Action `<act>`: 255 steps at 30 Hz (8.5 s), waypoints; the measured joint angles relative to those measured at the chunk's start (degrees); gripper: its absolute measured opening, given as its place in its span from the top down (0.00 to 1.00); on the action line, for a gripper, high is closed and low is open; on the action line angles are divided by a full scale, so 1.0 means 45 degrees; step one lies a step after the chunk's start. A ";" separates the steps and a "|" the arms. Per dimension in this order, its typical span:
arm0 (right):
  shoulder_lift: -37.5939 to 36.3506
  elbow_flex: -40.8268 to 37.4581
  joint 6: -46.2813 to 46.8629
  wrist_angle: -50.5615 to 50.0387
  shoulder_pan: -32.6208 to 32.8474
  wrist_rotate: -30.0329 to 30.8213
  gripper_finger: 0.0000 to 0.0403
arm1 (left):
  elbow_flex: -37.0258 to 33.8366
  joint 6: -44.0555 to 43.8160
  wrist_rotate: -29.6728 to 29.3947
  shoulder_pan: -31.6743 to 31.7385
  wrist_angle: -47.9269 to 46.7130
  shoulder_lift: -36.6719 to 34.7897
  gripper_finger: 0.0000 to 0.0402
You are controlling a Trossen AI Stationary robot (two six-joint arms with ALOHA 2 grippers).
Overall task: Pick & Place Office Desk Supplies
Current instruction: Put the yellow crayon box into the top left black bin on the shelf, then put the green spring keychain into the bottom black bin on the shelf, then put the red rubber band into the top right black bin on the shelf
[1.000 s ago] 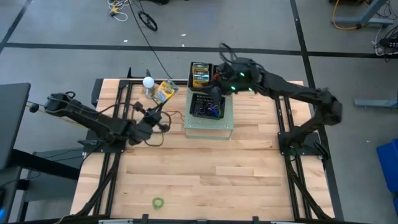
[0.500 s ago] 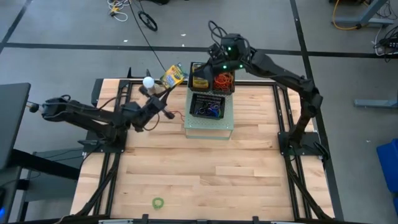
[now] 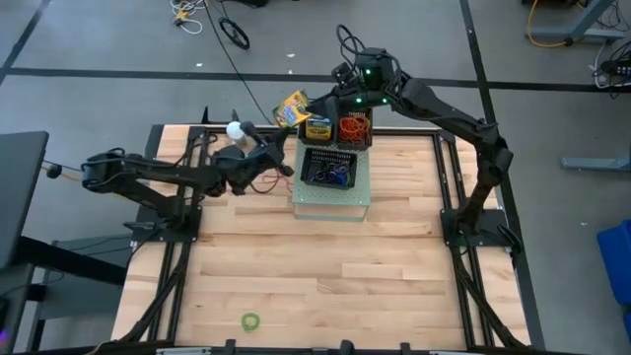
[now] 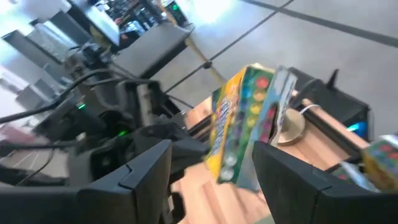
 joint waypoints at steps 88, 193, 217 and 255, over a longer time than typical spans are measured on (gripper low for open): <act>0.2258 0.1928 -1.0579 -0.3826 -0.2868 0.0666 0.72 | 0.0502 -0.9154 1.1900 0.5513 -0.6401 -0.1730 0.57; -1.0177 -1.8671 -0.6149 1.2667 1.2793 1.3494 0.98 | 0.6322 -2.2137 0.3477 -0.9374 -1.9355 0.4157 0.97; -1.0173 -1.8651 -0.6343 1.1857 1.2768 1.3489 0.98 | 0.8868 -1.1459 0.5943 0.0792 -1.5732 0.4275 0.93; -1.0173 -1.8656 -0.6128 1.1139 1.2183 1.3486 0.98 | -0.0461 -1.4081 0.5221 0.1261 -1.3387 -0.3124 0.98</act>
